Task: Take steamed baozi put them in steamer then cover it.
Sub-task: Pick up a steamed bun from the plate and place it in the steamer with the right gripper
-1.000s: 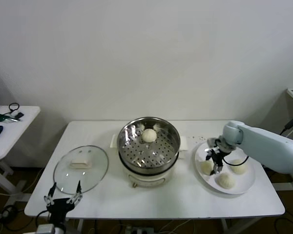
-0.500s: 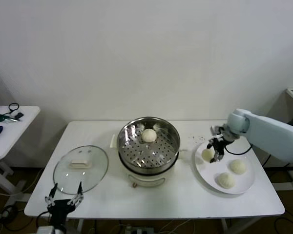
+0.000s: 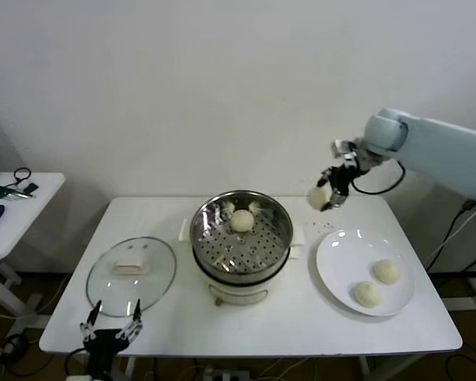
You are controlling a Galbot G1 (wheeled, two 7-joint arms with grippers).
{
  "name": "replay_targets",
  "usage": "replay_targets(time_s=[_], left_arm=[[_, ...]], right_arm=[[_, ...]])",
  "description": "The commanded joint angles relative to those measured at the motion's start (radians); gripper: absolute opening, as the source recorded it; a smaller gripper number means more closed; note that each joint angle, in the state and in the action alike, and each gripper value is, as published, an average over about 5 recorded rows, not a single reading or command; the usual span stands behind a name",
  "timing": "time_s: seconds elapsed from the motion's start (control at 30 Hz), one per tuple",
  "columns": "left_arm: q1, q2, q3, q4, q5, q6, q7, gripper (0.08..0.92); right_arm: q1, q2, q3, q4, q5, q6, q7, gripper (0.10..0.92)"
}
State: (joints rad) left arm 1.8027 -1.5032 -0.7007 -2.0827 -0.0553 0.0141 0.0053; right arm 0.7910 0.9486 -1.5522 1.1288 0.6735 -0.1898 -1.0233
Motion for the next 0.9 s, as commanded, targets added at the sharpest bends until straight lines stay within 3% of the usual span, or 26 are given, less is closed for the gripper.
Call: replay_targets(time_s=[0.03, 0.43, 0.9], left_arm=[[0.023, 0.004, 0.0, -0.015, -0.001, -0.01, 0.015, 0.823], [0.044, 0.005, -0.007, -0.035, -0.007, -0.013, 0.021, 0.823], [0.019, -0.005, -0.019, -0.02, 0.015, 0.011, 0.015, 0.823]], right_arm=[[0.083, 0.186, -0.035, 0.012, 0.139, -0.053, 0.043, 0.687], [-0.057, 0.394, -0.008, -0.022, 0.155, -0.098, 0.105, 0.687], [-0.158, 0.467, -0.027, -0.038, 0.167, -0.106, 0.124, 0.687]])
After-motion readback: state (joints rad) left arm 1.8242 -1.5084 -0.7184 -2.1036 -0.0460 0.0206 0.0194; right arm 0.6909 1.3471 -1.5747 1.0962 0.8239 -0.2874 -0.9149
